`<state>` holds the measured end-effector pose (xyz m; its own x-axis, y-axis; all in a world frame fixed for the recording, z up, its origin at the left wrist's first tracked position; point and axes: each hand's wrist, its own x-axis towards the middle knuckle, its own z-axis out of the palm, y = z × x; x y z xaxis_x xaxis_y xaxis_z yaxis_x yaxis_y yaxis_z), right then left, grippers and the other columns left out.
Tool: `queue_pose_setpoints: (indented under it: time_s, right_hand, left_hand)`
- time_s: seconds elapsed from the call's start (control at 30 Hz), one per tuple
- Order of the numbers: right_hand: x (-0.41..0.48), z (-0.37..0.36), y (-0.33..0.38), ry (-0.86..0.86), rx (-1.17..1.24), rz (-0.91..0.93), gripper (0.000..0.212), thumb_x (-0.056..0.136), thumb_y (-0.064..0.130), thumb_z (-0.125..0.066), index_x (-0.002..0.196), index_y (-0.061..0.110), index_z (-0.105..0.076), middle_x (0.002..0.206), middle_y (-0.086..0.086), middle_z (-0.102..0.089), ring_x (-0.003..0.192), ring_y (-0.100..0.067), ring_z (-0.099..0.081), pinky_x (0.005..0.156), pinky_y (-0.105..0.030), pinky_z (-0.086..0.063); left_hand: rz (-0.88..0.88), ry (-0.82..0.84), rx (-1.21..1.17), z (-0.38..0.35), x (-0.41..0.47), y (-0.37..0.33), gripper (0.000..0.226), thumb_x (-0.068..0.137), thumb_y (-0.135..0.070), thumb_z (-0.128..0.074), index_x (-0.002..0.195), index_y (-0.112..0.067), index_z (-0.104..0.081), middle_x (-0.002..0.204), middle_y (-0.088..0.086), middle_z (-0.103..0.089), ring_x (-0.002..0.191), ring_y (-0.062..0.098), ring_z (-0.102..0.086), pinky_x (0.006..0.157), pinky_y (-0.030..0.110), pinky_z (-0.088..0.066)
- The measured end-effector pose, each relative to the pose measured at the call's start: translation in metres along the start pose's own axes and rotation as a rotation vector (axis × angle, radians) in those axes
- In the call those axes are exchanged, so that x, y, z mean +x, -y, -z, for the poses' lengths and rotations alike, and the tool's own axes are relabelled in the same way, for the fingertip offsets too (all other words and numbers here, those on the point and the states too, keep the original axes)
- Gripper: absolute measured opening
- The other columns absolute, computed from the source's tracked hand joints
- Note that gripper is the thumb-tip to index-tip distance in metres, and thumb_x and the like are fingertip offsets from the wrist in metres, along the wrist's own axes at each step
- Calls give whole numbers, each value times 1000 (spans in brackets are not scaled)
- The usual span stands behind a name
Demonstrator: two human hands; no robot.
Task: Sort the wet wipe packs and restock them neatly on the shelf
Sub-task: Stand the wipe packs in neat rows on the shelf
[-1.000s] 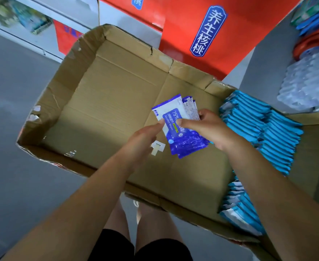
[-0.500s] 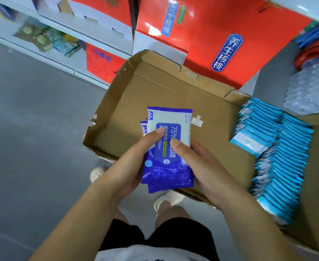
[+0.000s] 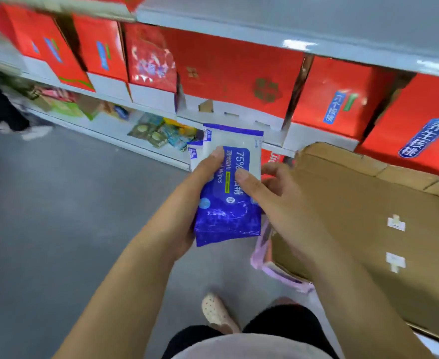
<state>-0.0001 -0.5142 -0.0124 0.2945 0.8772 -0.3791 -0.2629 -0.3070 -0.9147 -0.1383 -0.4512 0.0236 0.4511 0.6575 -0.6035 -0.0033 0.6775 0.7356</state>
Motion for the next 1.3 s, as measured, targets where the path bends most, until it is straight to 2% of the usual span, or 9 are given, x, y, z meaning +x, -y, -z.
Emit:
queue_pose_setpoints:
  time_s: [0.1,0.27,0.37,0.57,0.67,0.9,1.0,1.13,1.3]
  right_hand:
    - [15,-23,10,21,-61,38,53,67,63,-72,107,30,-59,108,2,-72,96,-12,-74,79,-41,-62]
    - [51,-35,24,-64,-90,61,29,90,48,-65,98,21,-67,95,2,-77,90,-17,-75,87,-47,-60]
    - [85,-33,32,-120,-26,21,27,91,45,-66,100,20,-71,92,1,-78,86,-20,-76,88,-48,-60]
    - [186,-32,50,-171,126,-9,30,91,38,-69,113,18,-69,101,-5,-78,92,-25,-75,95,-54,-55]
    - [243,-26,82,-164,197,13,42,80,41,-73,117,20,-67,103,-5,-77,94,-25,-75,95,-52,-55]
    - [346,0,174,-119,300,171,35,82,24,-70,116,17,-64,106,-2,-77,93,-19,-75,71,-29,-60]
    - [390,8,198,-278,83,224,25,92,26,-69,117,23,-65,105,4,-76,93,-14,-74,75,-32,-60]
    - [447,21,234,-482,-292,427,18,93,24,-69,110,24,-67,99,10,-75,86,-2,-71,70,-19,-56]
    - [522,27,265,-540,-508,552,22,89,20,-73,107,26,-63,97,14,-72,91,-8,-69,80,-33,-58]
  left_hand:
    - [0,14,-28,26,7,-21,46,88,-59,-60,116,-25,-73,106,7,-80,87,23,-79,68,34,-65]
    - [33,-20,-36,38,40,-47,42,92,-56,-62,116,-25,-75,108,7,-79,93,26,-78,79,39,-63]
    - [60,-68,-23,48,73,-67,44,86,-50,-71,120,-22,-74,109,9,-79,98,29,-77,92,46,-58]
    - [-21,-93,-23,71,159,-137,47,79,-44,-73,119,-21,-73,109,10,-79,96,30,-77,84,49,-63]
    - [-56,-105,-71,67,209,-183,54,80,-44,-72,129,-21,-69,117,9,-77,106,31,-75,94,52,-59]
    - [-148,-47,-97,40,301,-285,44,85,-43,-70,124,-22,-69,112,6,-79,97,25,-77,77,44,-65]
    - [-164,-18,-117,34,331,-319,41,92,-44,-66,126,-23,-69,114,5,-78,97,25,-77,72,43,-64]
    - [-175,-22,-109,31,372,-358,43,91,-41,-69,129,-23,-67,115,5,-78,98,24,-77,77,42,-64]
    - [-170,-2,-87,33,427,-396,44,88,-40,-75,128,-22,-66,117,6,-77,103,27,-76,86,45,-62]
